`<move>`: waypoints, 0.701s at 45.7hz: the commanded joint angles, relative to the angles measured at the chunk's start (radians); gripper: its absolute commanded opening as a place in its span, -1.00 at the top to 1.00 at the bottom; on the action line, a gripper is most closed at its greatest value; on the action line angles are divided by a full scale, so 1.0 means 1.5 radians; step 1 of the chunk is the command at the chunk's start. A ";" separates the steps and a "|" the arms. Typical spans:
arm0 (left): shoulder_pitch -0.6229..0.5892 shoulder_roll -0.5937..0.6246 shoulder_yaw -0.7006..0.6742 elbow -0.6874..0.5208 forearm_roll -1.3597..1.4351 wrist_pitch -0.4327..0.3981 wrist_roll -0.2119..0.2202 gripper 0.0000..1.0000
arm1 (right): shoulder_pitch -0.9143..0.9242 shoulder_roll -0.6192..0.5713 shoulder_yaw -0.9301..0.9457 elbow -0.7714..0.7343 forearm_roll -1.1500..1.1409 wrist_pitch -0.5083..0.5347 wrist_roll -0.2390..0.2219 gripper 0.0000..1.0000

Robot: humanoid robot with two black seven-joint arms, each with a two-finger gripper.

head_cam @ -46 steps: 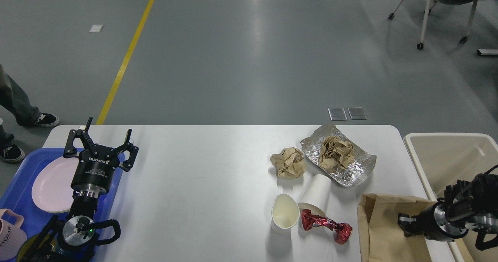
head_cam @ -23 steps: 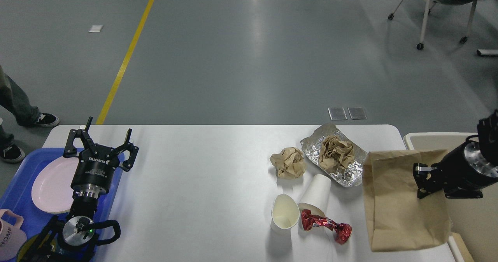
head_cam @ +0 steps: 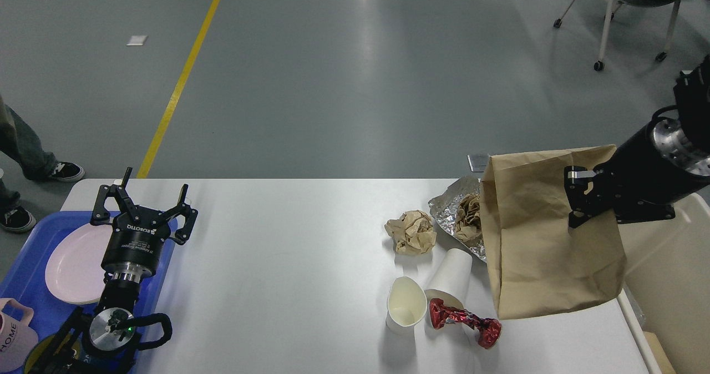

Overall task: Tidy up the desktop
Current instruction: 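Lift the brown paper bag with the right gripper over the bin, then lower the bag into the bin and open the right gripper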

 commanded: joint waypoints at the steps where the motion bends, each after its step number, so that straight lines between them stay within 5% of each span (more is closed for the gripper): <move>1: 0.000 0.000 0.000 0.000 0.000 0.000 0.000 -0.93 | -0.016 -0.014 -0.017 -0.006 -0.001 -0.016 0.001 1.00; 10: 0.000 0.000 0.000 0.000 -0.001 0.000 -0.001 -0.93 | -0.093 -0.091 -0.055 -0.067 -0.004 -0.069 0.002 1.00; 32: 0.000 0.000 0.000 0.000 0.000 0.000 -0.001 -0.93 | -0.538 -0.289 0.071 -0.481 -0.012 -0.192 0.003 1.00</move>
